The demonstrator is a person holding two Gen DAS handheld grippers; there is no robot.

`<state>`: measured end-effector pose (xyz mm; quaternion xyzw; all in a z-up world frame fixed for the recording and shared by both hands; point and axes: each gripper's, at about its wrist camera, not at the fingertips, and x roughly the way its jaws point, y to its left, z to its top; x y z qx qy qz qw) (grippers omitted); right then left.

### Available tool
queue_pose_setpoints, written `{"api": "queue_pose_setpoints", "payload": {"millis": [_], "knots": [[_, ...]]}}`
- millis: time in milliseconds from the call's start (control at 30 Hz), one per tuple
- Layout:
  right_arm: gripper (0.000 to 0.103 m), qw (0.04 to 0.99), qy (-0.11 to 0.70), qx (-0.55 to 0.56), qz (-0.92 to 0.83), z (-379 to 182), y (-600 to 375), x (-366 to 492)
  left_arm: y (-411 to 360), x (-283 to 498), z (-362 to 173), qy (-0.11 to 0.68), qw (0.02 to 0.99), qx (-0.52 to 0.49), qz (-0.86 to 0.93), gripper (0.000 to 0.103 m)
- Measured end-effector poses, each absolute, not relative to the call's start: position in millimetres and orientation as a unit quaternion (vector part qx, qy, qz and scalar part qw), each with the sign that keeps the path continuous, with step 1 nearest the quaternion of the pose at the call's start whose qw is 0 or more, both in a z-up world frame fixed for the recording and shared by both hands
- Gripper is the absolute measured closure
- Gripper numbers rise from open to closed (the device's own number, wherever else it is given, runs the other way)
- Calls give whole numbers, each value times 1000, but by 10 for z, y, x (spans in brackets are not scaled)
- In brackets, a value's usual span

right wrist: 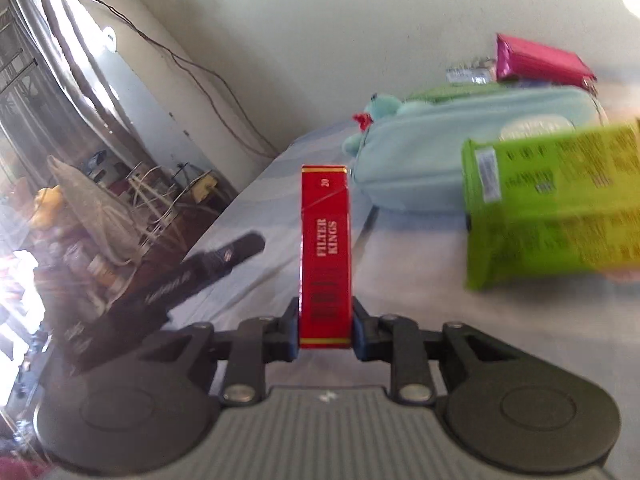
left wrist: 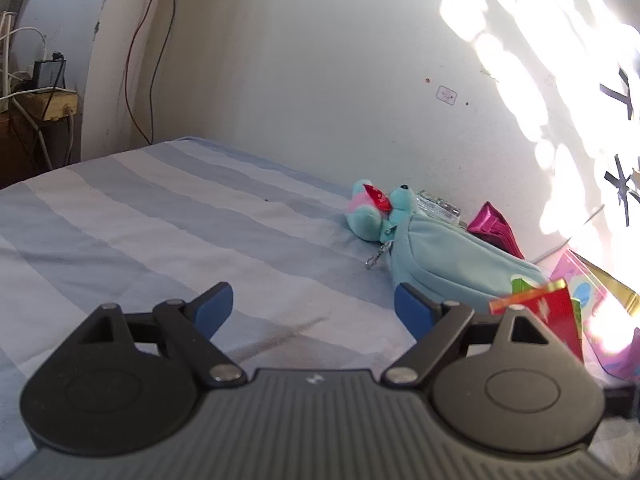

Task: Organize objects
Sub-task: 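Grasp the red cigarette pack with the left gripper and place it in the pink tin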

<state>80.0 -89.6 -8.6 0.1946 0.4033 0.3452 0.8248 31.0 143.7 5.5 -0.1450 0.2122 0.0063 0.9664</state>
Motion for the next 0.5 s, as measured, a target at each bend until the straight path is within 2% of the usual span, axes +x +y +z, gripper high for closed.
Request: {"api": "queue_pose_setpoints", "payload": {"millis": [100,133,200,267,367,500], "knots": [[75,804,444,220,329,-161,-1401,516,1261,309,108,228,966,-113,-43,14],[70,807,453,216,311,-163,-1577,422,1151,280,141,230,965,-102,-66,14],[42,842,431,205,251,-97,-1885,191,913,212,220,234,960,-90,-122,14],[29,893,373,177,177,35,-2167,-112,632,149,304,242,953,-66,-171,14],[29,939,302,122,109,117,-2319,-502,304,70,349,272,934,-36,-231,15],[37,943,289,76,144,74,-2168,-627,49,75,323,331,901,-29,-281,24]]}}
